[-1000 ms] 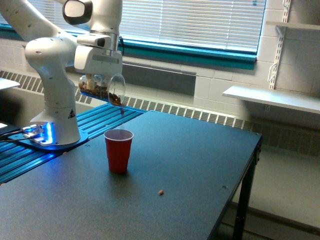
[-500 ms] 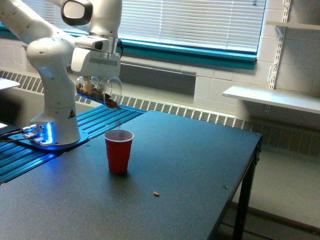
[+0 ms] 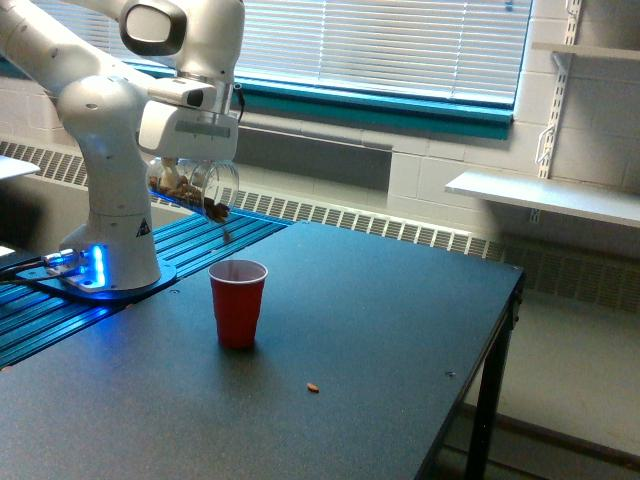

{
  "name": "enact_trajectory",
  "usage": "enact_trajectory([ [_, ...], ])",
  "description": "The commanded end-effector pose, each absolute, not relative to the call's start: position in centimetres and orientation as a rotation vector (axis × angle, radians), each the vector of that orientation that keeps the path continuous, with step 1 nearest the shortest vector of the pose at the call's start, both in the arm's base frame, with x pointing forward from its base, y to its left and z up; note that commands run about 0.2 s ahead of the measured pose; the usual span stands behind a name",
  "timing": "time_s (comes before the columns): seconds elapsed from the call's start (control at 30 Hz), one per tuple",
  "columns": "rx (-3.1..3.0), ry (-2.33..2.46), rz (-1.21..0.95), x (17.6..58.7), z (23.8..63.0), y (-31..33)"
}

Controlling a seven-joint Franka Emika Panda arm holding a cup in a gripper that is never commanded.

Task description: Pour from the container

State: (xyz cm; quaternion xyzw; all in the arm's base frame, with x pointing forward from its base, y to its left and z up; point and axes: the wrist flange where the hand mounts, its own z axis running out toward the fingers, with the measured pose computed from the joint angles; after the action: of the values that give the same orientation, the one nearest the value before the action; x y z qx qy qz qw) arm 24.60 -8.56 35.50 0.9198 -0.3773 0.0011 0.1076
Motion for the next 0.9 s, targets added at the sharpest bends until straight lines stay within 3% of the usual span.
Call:
enact_trajectory([
  [0.03,2.684,-1.098,-0.056,24.0,33.7,-7.4],
  [0.9,2.671,-1.039,-0.120,24.4,31.2,-6.0],
])
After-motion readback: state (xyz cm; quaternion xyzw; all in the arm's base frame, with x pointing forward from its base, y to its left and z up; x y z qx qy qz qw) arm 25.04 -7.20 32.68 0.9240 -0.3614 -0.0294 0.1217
